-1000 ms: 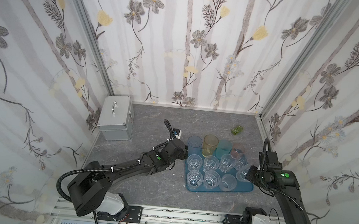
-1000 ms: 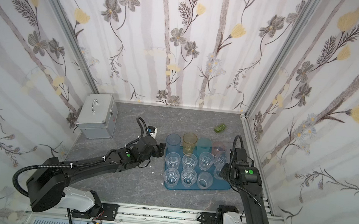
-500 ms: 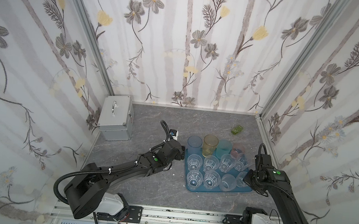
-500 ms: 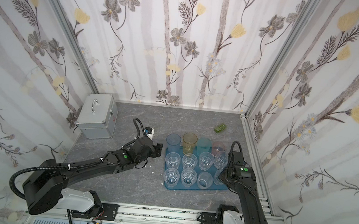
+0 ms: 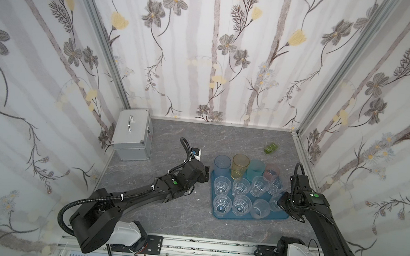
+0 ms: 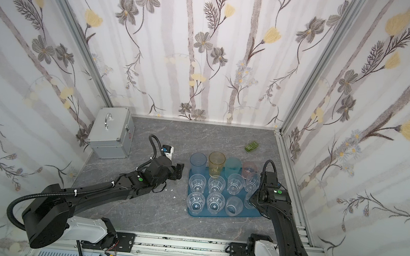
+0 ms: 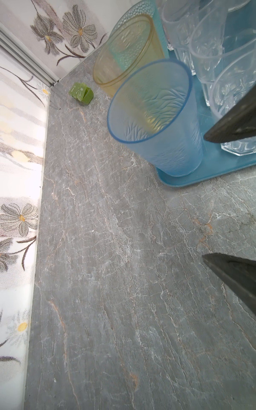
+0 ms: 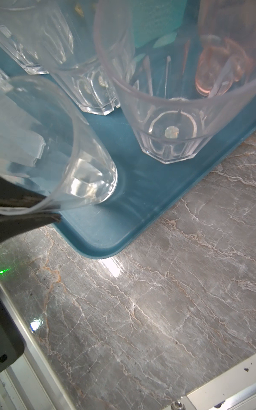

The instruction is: Place the glasses into the tray

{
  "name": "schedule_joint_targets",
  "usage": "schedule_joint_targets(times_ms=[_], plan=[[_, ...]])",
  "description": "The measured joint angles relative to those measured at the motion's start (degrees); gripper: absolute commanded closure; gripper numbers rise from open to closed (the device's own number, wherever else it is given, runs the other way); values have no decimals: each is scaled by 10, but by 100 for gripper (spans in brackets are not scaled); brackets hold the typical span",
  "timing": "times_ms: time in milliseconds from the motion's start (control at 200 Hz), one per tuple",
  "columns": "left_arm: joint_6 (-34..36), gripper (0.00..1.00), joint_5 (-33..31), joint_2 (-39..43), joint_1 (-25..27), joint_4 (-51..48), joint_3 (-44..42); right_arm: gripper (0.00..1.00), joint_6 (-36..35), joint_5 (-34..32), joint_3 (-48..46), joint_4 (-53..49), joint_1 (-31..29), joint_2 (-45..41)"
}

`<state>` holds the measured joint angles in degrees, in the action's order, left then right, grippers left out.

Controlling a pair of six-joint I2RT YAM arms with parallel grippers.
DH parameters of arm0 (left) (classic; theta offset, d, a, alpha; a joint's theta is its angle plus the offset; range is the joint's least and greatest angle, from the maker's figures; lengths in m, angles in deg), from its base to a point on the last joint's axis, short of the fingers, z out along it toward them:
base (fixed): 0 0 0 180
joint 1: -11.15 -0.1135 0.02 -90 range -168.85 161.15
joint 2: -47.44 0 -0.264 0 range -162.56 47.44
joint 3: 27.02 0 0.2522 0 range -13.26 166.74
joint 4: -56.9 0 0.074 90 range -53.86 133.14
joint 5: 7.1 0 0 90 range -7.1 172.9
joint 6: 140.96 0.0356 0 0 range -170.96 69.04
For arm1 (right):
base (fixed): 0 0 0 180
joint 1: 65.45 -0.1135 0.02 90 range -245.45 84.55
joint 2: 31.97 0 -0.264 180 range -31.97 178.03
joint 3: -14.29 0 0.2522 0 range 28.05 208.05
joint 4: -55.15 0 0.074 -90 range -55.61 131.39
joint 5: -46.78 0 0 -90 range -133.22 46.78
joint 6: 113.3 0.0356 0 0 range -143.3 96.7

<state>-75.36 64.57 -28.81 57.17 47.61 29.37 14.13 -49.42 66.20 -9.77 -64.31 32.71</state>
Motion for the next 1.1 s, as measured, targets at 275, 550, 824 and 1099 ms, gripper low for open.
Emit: schedule_joint_targets(times_ms=[275,550,824,1099], plan=[[0,19,0,13,-4,0,-7,73,0,1,1,1,0,0],[5,18,-2,45,-7,0,-19,52,-22,-4,118,-31,0,-10],[57,10,-58,143,-31,10,-63,0,-82,-26,132,147,0,-44],[185,0,-140,255,-117,103,-204,0,-156,-95,48,469,-1,58]])
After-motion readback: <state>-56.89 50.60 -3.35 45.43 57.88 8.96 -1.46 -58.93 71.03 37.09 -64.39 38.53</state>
